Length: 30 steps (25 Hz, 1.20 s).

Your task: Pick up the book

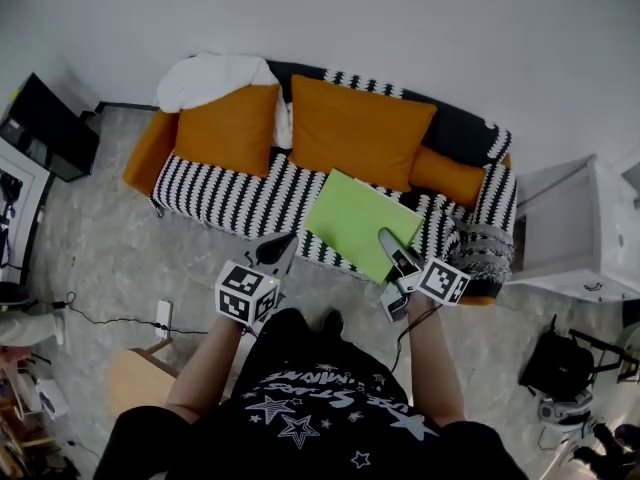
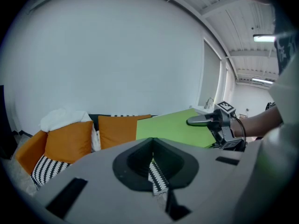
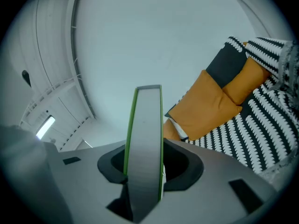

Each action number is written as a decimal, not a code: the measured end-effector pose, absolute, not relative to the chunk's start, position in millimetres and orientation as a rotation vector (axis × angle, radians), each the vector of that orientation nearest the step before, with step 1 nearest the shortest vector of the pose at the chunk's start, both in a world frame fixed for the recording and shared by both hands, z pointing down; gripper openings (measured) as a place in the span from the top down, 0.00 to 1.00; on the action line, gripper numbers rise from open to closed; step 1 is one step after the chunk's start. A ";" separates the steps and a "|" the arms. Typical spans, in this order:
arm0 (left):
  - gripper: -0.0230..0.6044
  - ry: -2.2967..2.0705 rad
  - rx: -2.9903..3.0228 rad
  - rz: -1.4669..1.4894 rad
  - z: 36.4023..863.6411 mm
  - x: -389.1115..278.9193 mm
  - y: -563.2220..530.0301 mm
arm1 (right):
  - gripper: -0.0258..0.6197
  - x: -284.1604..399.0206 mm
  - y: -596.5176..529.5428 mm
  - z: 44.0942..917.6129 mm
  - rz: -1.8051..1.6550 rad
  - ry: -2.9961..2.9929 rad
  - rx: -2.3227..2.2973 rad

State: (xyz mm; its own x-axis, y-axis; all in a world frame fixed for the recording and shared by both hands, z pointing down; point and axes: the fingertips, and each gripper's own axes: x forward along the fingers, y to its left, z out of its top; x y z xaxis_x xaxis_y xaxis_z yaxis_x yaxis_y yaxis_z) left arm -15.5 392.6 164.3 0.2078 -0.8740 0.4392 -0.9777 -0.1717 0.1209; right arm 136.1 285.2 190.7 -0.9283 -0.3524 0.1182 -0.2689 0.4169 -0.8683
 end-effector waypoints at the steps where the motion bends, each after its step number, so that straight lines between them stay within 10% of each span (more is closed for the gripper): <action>1: 0.96 -1.736 2.116 0.371 162.6 -17.8 392.5 | 0.73 133.7 286.2 189.3 -1.542 2.588 -0.560; 30: 0.96 -1.759 2.126 0.250 143.8 -87.3 486.1 | 0.73 78.6 385.0 162.1 -1.468 2.645 -0.639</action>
